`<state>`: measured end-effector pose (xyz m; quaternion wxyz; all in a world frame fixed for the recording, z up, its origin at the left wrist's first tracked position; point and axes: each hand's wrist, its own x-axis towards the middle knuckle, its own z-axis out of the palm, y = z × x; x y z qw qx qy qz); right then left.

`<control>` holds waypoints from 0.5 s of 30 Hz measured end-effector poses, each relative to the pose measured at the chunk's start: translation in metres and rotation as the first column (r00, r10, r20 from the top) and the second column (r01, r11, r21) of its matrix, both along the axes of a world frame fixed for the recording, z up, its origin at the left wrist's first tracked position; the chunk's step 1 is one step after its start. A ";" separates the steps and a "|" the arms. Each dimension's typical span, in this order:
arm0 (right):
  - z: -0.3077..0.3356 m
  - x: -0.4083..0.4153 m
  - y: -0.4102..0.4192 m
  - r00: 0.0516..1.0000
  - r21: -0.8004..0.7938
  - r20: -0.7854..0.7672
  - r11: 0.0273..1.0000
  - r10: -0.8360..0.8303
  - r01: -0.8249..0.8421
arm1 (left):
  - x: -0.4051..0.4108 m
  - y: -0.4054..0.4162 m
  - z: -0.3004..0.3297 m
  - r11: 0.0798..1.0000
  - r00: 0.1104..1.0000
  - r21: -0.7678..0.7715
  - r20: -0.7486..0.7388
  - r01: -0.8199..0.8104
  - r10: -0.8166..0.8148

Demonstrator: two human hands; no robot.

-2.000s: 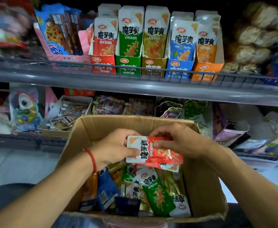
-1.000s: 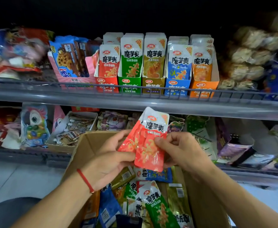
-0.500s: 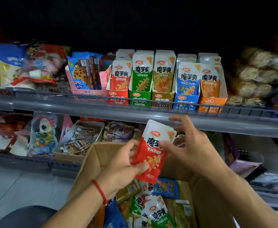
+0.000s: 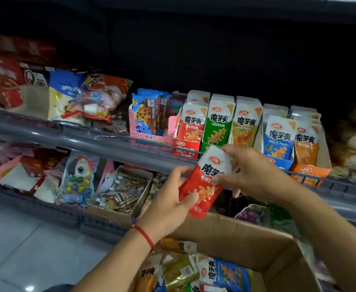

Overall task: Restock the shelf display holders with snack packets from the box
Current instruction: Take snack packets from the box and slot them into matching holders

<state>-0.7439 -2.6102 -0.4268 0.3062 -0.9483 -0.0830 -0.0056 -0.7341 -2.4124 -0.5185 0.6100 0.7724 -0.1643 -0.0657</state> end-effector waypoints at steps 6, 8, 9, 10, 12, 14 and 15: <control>0.087 0.064 -0.005 0.925 0.031 0.362 0.993 -0.118 0.114 | 0.023 0.019 0.006 0.970 0.971 -0.055 0.019 -0.238 0.240; 0.101 0.085 0.000 0.914 -0.012 0.384 0.989 -0.128 0.144 | 0.024 0.021 0.005 0.965 0.965 -0.028 0.021 -0.262 0.263; 0.105 0.094 0.002 0.916 -0.031 0.379 0.988 -0.131 0.154 | 0.025 0.022 0.005 0.962 0.962 -0.024 0.021 -0.271 0.272; 0.107 0.102 0.006 0.924 -0.048 0.360 0.987 -0.128 0.155 | 0.025 0.023 0.005 0.960 0.959 -0.019 0.018 -0.281 0.281; 0.107 0.117 0.013 0.945 -0.095 0.308 0.985 -0.111 0.147 | 0.026 0.024 0.005 0.957 0.957 -0.011 0.004 -0.289 0.289; 0.101 0.132 0.018 0.966 -0.188 0.239 0.972 -0.096 0.143 | 0.027 0.026 0.006 0.957 0.957 0.007 -0.009 -0.290 0.290; 0.097 0.139 0.020 0.976 -0.224 0.193 0.964 -0.099 0.142 | 0.027 0.028 0.006 0.958 0.958 0.014 -0.011 -0.287 0.287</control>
